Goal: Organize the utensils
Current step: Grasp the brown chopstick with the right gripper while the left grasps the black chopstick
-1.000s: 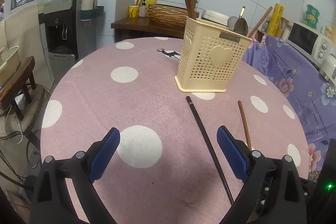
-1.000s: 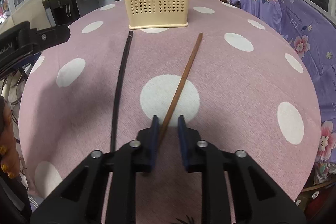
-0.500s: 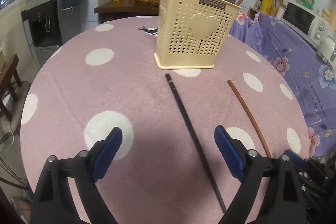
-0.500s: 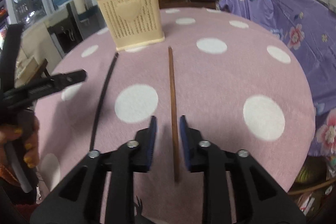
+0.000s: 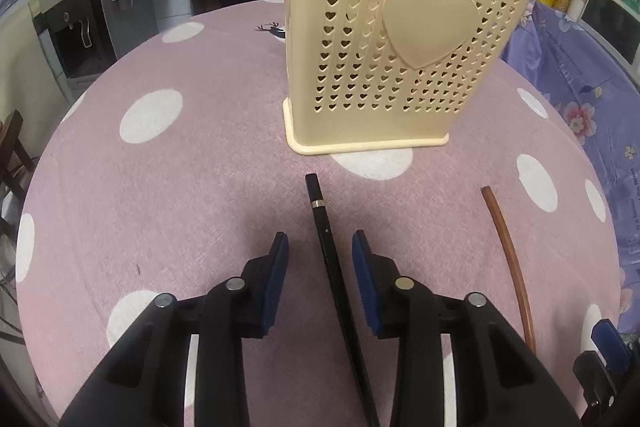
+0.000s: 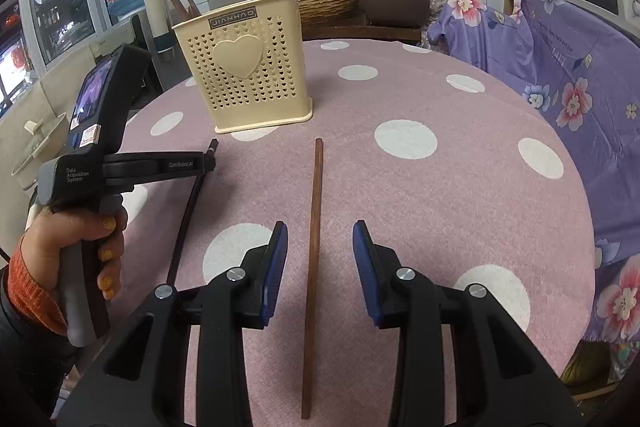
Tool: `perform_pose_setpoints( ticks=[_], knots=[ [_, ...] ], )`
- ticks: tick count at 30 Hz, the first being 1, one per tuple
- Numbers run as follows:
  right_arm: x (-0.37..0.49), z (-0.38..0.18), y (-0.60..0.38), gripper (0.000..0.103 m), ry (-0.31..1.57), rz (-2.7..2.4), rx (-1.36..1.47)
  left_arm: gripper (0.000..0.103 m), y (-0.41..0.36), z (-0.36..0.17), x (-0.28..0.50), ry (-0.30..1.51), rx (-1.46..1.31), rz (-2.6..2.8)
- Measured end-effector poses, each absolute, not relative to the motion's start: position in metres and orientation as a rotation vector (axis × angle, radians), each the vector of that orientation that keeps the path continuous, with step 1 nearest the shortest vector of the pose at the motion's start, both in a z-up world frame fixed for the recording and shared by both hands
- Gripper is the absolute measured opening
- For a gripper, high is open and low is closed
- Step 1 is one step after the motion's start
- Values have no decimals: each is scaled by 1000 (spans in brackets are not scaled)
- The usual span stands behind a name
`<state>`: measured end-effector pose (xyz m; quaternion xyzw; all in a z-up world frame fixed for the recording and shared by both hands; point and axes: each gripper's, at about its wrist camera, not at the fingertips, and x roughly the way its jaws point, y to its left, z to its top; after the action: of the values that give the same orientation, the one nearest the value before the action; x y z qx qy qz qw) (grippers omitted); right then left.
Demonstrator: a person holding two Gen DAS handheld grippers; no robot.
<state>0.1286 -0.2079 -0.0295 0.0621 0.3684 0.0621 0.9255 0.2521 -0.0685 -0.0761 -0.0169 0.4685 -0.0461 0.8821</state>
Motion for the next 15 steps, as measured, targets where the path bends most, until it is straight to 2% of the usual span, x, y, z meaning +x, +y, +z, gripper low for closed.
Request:
perform_pose_setpoints(
  ticks=[1,3,5,15],
  knots=[
    [132,-30,-208,35,760,130,126,30,-69,-76,253,973,-26,-91],
    [138,-30,-208,35,765,130,110,16,-70,-77,256,968,-3,-82],
    [144,-30,-207,35,769,129,102,11,-68,-77,256,967,13,-95],
    [194,-40,-196,35,838,158,84,9,-65,-75,239,992,42,-170]
  ],
)
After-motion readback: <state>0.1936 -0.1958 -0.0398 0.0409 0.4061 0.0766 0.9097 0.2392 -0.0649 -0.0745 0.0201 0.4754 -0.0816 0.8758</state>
